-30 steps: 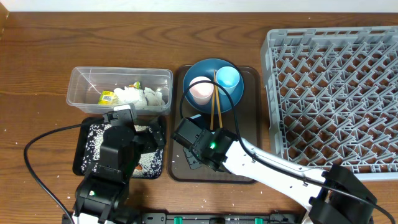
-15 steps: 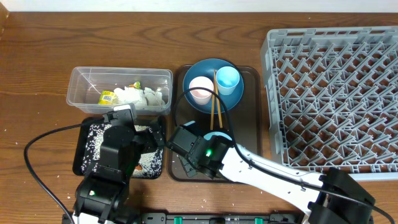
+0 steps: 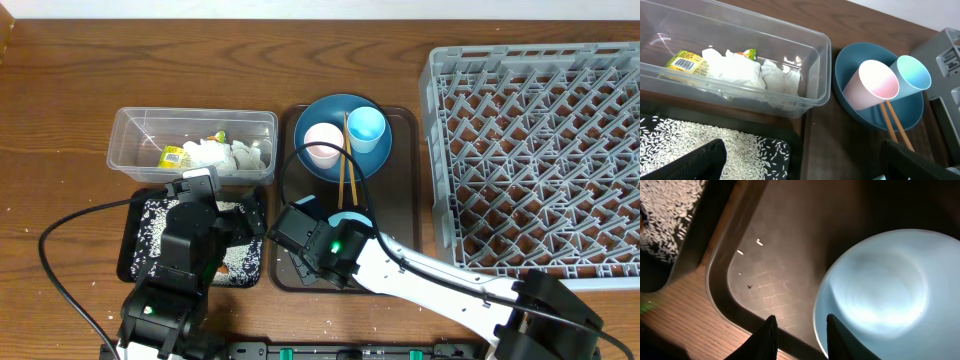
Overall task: Sort waste into correct bins and load items into the dishwasher rack
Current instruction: 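Grip the light-blue bowl rim with the right gripper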
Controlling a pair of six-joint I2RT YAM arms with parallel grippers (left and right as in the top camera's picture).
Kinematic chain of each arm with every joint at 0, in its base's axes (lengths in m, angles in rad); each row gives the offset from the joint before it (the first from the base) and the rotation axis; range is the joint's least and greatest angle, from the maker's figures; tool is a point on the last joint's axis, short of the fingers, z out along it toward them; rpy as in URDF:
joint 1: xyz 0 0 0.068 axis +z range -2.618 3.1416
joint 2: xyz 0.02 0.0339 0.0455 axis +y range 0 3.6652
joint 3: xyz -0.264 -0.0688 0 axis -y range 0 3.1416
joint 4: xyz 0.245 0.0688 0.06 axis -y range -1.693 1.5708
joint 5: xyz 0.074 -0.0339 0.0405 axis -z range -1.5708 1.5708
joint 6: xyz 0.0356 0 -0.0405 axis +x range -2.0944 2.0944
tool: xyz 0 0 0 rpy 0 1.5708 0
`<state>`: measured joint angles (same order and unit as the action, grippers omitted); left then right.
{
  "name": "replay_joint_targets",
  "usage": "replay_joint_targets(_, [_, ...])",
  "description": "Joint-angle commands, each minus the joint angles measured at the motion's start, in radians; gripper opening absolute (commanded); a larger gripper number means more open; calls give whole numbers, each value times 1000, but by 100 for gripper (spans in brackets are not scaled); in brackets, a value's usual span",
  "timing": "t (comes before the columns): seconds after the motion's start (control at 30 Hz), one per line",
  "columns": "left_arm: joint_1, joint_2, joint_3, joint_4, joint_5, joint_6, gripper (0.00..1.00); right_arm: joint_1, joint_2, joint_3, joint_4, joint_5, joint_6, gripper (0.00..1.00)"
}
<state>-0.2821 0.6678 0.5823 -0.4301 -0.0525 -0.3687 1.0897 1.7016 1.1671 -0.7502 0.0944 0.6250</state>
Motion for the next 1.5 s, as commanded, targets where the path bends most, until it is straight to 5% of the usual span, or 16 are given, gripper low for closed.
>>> replay_joint_targets(0.0, [4,3,13,2,-13,9,98,6,12,-22,-2,33,11,32])
replay_joint_targets(1.47, [4,4,13,2,-13,9,98,23,13,-145,104,18,36,23])
